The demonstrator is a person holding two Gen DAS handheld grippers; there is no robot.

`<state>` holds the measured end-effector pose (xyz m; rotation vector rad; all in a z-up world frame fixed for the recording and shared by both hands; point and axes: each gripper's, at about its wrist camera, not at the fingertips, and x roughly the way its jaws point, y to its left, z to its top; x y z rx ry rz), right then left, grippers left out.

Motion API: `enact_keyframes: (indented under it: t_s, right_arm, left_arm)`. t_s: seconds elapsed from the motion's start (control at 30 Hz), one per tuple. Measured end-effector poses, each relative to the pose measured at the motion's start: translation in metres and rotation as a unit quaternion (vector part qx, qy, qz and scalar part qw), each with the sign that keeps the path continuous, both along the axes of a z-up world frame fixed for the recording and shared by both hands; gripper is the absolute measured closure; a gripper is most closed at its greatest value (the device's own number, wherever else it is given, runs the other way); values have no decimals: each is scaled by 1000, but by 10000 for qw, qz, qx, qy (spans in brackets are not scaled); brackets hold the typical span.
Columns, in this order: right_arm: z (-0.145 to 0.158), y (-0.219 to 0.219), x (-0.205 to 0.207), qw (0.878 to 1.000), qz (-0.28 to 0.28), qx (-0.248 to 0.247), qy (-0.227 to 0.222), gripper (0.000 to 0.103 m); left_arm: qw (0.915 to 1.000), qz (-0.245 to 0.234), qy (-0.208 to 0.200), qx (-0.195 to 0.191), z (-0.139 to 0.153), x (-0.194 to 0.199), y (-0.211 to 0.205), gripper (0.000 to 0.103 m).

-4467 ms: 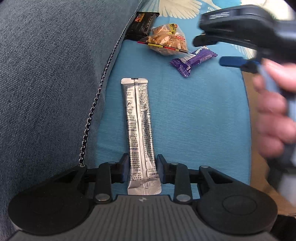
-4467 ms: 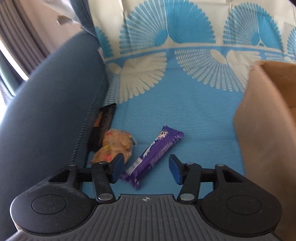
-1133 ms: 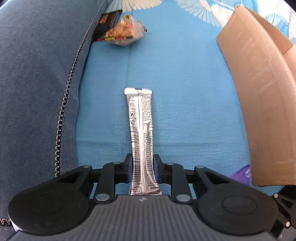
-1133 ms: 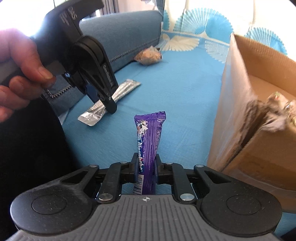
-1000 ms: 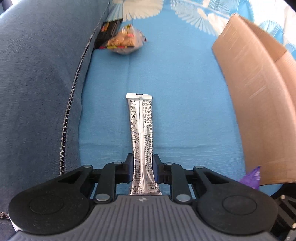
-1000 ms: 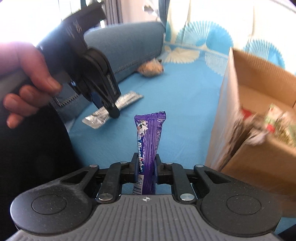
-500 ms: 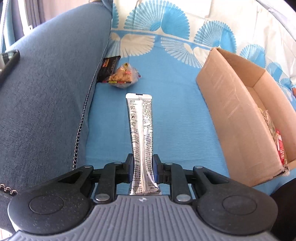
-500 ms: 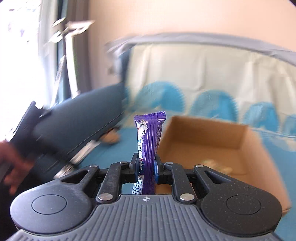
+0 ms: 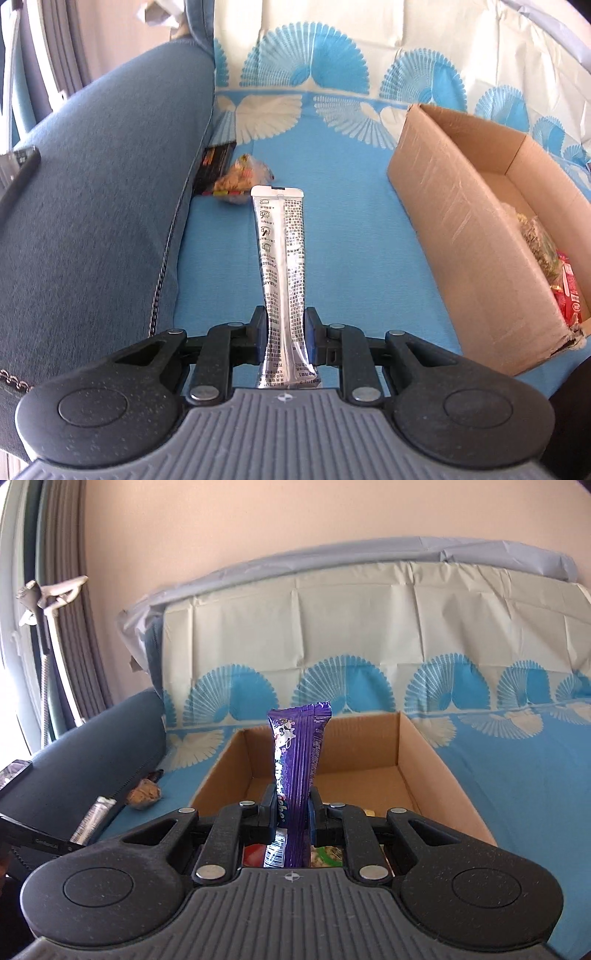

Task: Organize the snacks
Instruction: 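Carry the purple bar and silver stick over the box with both tools, then open both tools to drop the purple bar and silver stick into the box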

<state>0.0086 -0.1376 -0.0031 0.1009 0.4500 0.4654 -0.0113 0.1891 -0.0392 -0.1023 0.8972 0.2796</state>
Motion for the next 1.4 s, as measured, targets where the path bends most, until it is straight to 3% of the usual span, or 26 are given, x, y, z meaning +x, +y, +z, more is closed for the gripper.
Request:
enact_keyframes:
  t_s: [0.17, 0.33, 0.5, 0.73, 0.97, 1.0, 1.03, 1.07, 1.1, 1.13, 1.3, 1.4]
  right_arm:
    - [-15, 8, 24, 9974, -378, -338, 502, 87]
    - [-23, 10, 40, 9939, -510, -467, 865, 87]
    - [-27, 8, 45, 9922, -484, -464, 1051, 87]
    - [-28, -1, 50, 9916, -453, -276, 1176, 87]
    - [-28, -6, 53, 9912, -483, -186, 1216, 87]
    - [-28, -7, 53, 9911, -506, -171, 1223, 84]
    - [-28, -8, 53, 9910, -525, -140, 1221, 84]
    - [-28, -9, 52, 9911, -561, -115, 1202, 80]
    - [-28, -10, 52, 9913, -556, -76, 1194, 68]
    - [-27, -11, 51, 9916, -545, -57, 1174, 64]
    - [-25, -10, 44, 9936, -530, -96, 998, 58]
    - [-23, -11, 41, 9943, -536, -74, 914, 55]
  left_arm:
    - [9992, 81, -382, 98, 6, -5, 0, 81]
    - [9987, 325, -342, 172, 12, -1, -6, 81]
    - [9988, 323, -369, 12, 22, 4, -23, 81]
    - [9962, -188, -841, -78, 56, 31, -75, 81]
    - [9852, -895, -1426, -308, 98, 65, -141, 78]
    - [9829, -1066, -1449, -398, 101, 70, -150, 77]
    - [9804, -1242, -1447, -488, 103, 73, -158, 70]
    - [9774, -1441, -1439, -562, 105, 75, -168, 55]
    - [9753, -1541, -1486, -551, 105, 74, -175, 48]
    - [9737, -1579, -1574, -478, 105, 71, -180, 41]
    - [9751, -1348, -1728, -333, 90, 49, -177, 41]
    - [9777, -1128, -1757, -240, 77, 28, -156, 48]
